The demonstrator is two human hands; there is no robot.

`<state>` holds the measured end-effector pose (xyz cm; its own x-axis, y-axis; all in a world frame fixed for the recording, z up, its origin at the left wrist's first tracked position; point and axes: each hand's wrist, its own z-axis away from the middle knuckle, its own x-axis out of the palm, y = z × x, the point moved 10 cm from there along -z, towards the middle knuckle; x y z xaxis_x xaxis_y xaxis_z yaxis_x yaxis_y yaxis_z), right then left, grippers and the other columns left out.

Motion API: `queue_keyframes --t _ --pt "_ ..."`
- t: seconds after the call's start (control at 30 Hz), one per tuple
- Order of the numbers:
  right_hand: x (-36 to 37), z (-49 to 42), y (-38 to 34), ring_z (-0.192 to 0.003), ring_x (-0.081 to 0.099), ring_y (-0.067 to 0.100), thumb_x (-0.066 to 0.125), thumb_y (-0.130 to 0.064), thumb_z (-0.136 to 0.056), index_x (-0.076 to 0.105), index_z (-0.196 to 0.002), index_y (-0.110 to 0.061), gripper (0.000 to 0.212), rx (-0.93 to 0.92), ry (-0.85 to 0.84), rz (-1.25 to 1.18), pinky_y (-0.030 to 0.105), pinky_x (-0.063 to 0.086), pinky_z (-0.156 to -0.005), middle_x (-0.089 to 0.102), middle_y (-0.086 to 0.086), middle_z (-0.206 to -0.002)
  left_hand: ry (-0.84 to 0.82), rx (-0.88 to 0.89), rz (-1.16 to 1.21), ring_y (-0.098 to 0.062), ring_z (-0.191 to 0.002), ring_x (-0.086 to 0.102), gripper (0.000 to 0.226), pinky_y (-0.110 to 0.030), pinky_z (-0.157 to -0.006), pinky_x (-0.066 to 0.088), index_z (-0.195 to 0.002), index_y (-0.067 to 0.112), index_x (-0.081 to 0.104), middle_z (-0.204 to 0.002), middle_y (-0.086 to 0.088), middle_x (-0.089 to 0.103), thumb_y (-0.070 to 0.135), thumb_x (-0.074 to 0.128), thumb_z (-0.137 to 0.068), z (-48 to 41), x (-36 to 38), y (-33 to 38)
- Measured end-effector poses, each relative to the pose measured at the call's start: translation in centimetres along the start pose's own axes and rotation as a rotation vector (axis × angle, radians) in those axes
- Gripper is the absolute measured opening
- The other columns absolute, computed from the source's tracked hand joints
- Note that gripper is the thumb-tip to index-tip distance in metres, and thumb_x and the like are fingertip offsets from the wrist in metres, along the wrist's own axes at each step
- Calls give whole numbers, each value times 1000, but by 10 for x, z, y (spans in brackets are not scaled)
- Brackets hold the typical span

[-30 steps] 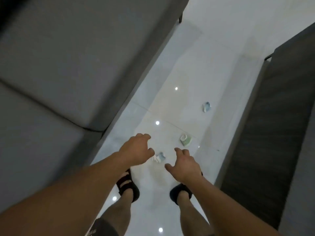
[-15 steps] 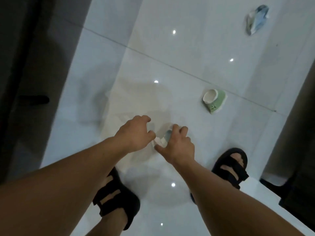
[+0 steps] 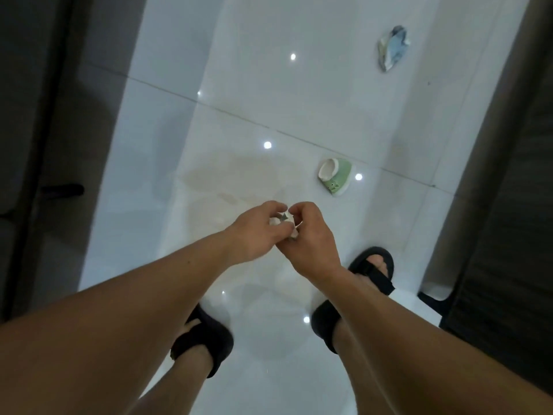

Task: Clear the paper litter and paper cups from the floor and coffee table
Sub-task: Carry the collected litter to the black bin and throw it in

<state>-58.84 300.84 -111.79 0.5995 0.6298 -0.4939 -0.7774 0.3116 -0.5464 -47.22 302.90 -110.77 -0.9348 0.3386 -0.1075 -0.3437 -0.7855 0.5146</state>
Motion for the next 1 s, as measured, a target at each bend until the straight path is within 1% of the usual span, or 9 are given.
queue_keyframes --t 0.1,0.2,0.3,0.4,0.6,0.67,0.77,0.87,1.0 --pt "-37 19 -13 -82 55 -9 72 -33 -79 43 -103 -42 38 -19 -4 -77 8 41 -58 56 -19 -99 -18 21 35 -9 -95 58 46 -25 -82 47 -130 31 53 -115 5 62 33 64 -85 22 3 32" --pt "-68 41 -24 -86 55 -11 77 -36 -80 46 -108 -42 42 -54 -24 -129 5 44 -63 56 -22 -102 -35 11 48 -13 -100 60 47 -34 -89 52 -130 32 53 -114 4 61 34 65 -85 41 9 57" --pt "-93 57 -25 -87 58 -8 76 -35 -81 48 -116 -40 45 -66 -23 -153 9 49 -67 56 -23 -104 -22 -14 47 -23 -100 61 46 -42 -89 54 -130 30 50 -113 1 57 29 64 -87 56 17 77" --pt "-112 66 -20 -90 59 -5 79 -36 -79 47 -123 -40 55 -54 -41 -159 16 54 -73 55 -21 -110 30 -53 37 -28 -98 60 45 -42 -86 55 -132 27 45 -119 -5 51 23 60 -89 62 23 90" --pt "-153 57 5 -110 51 -1 67 -49 -85 39 -139 -36 62 -41 -37 82 21 46 -88 47 -17 -133 185 -63 -223 -19 -94 49 52 -26 -80 42 -143 19 34 -132 -11 36 25 53 -94 55 6 102" --pt "-161 37 9 -124 45 10 62 -46 -88 32 -146 -31 67 -58 -13 246 28 42 -96 41 -9 -143 235 -66 -239 -21 -92 51 53 -26 -82 43 -143 18 35 -132 -12 35 23 52 -94 44 -6 100" --pt "-158 -10 16 -132 35 20 61 -47 -87 17 -152 -28 80 -60 3 426 34 41 -98 28 -2 -150 316 -78 -228 -24 -92 54 52 -30 -84 45 -142 15 36 -132 -14 37 19 51 -92 13 -21 88" --pt "-140 -59 27 -136 28 24 65 -52 -83 10 -152 -32 91 -48 28 506 39 42 -101 20 0 -154 277 -70 -260 -32 -99 58 53 -41 -89 50 -143 11 35 -128 -17 45 17 49 -92 -30 -22 71" --pt "-93 -114 37 -142 14 27 68 -55 -78 4 -150 -38 98 -28 25 570 46 40 -101 5 -2 -157 256 -77 -291 -31 -107 55 56 -43 -94 47 -146 15 30 -131 -13 42 18 46 -93 -75 -31 46"
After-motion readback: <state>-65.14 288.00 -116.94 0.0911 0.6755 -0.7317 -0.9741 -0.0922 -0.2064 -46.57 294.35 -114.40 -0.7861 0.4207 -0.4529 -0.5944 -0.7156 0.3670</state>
